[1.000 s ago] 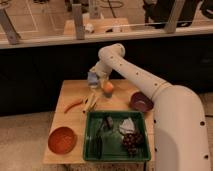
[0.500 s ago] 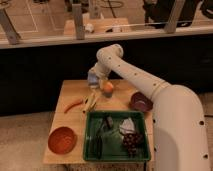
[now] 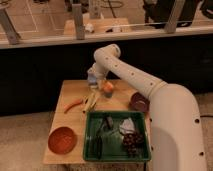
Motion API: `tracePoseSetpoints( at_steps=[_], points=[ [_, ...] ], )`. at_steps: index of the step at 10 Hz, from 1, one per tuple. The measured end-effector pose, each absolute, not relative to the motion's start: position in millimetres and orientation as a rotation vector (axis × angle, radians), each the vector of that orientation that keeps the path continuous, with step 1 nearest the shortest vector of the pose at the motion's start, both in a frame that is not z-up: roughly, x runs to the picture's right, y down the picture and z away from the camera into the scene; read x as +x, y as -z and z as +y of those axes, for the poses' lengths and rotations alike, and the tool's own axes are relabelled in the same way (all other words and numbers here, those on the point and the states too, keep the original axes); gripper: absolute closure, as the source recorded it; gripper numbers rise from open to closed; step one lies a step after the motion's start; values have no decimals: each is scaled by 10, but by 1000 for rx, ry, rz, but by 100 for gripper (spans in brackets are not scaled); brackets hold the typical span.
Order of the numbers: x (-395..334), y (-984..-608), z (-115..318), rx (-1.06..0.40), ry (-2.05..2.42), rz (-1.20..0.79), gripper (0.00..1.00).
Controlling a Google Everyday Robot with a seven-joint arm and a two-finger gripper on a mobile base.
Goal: Place sponge in table surface
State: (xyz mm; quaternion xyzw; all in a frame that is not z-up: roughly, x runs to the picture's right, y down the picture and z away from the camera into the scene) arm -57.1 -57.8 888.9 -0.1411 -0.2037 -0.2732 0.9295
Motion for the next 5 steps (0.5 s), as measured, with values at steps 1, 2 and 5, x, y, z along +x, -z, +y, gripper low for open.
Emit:
tracePoseSetpoints(
  at_steps=[1, 2, 5],
  points=[
    [-602, -8948, -549, -289, 563, -413, 20],
    [-662, -8997, -523, -290, 570, -410, 20],
    [-677, -9050, -476, -297, 570, -395, 20]
  ],
)
